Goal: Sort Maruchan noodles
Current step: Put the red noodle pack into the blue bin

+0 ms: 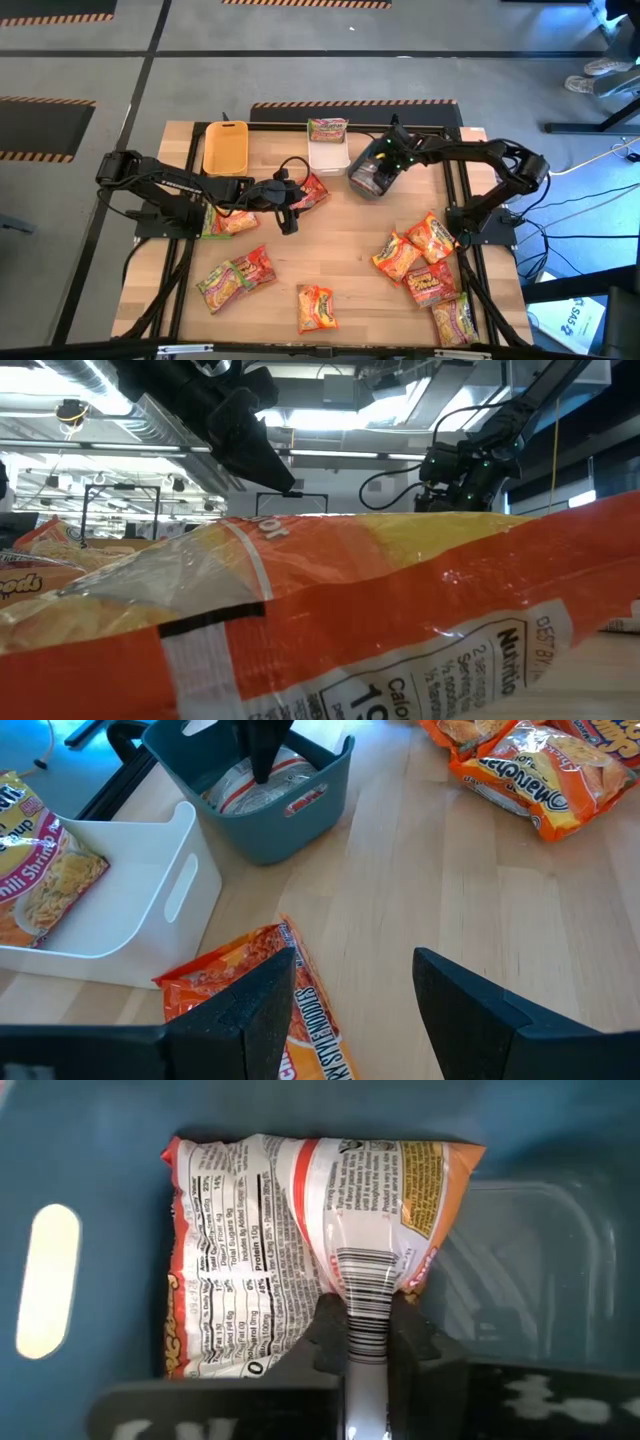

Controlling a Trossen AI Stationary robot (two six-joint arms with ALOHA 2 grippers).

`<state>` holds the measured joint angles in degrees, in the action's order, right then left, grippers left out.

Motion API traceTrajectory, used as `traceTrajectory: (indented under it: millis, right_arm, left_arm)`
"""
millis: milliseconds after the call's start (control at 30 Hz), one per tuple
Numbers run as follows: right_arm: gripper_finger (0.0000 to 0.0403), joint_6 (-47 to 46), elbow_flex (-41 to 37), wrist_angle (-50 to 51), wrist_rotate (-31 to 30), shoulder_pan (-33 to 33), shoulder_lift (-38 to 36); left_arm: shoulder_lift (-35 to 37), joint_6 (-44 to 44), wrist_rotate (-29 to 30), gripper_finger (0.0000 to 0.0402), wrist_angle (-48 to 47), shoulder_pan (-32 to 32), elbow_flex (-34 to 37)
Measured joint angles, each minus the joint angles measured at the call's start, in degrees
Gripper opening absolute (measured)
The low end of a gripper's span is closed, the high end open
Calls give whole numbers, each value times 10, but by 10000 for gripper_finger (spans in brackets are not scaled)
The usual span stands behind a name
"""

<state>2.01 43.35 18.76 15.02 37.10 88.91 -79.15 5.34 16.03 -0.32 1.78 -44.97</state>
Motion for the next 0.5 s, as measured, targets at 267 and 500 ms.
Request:
traceTrajectory:
  millis: [267, 500]
  right_arm:
    - [1, 0, -3, 37, 18, 0, -56]
    - [3, 0, -2, 48, 17, 0, -103]
  left_arm:
    - [0, -10, 0, 198, 0, 0, 0]
    - [0, -10, 0, 198, 7, 0, 0]
